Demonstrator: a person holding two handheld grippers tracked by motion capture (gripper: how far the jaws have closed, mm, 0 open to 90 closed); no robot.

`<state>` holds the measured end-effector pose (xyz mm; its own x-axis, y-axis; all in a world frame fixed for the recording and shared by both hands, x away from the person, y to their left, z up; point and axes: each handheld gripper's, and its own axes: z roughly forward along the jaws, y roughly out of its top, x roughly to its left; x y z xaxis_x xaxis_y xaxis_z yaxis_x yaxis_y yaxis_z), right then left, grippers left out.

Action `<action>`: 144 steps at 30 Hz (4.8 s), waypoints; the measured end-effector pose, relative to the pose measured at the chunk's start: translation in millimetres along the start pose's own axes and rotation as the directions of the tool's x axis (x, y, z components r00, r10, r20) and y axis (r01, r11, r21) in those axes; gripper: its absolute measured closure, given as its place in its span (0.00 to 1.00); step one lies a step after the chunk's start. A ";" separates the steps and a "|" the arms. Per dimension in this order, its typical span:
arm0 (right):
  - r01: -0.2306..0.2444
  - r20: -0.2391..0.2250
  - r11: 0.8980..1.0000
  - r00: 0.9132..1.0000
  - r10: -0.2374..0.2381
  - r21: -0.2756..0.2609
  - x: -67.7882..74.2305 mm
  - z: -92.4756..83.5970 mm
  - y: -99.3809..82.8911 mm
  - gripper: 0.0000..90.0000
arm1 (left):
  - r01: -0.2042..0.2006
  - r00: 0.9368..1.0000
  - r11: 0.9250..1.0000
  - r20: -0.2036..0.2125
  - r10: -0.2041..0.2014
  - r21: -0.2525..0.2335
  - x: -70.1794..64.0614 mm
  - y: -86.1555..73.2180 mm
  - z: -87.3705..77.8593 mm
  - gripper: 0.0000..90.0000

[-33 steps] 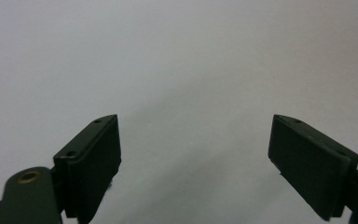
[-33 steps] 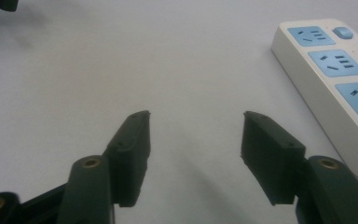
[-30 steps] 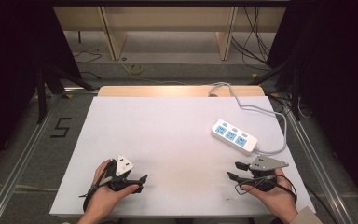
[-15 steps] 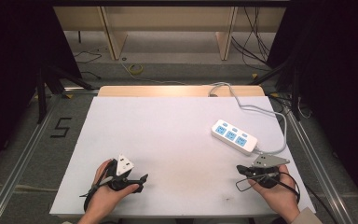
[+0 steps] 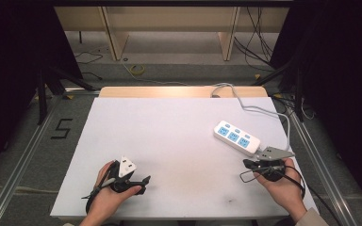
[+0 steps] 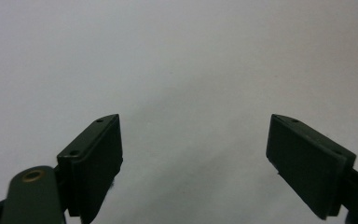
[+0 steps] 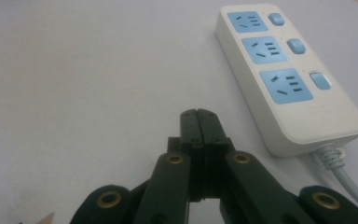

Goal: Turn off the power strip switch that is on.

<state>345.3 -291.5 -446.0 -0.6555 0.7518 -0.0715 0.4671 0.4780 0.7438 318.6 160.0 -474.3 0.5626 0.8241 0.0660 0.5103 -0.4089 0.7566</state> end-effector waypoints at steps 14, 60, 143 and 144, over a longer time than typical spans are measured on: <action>-0.019 0.036 0.999 0.999 0.018 0.028 -17.6 7.2 15.2 1.00 | -0.004 1.000 1.000 0.002 0.004 0.002 -0.8 -0.1 0.8 0.20; -0.033 0.071 0.992 0.997 0.025 0.120 -53.4 29.9 40.1 1.00 | -0.010 1.000 1.000 0.000 0.010 0.005 -1.3 -0.2 1.7 0.20; -0.036 0.090 0.977 0.996 0.018 0.210 -82.3 48.6 69.8 1.00 | -0.011 1.000 1.000 -0.003 0.011 0.004 -0.6 -0.4 1.8 0.20; -0.039 0.092 0.977 0.996 0.020 0.211 -82.9 49.1 70.6 1.00 | -0.011 1.000 1.000 -0.003 0.011 0.004 -0.6 -0.4 1.8 0.20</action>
<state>461.7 -297.8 -420.2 -0.5892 0.7994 -0.1175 0.6068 0.5338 0.5889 319.2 158.9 -475.8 0.5660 0.8208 0.0763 0.5068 -0.4195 0.7532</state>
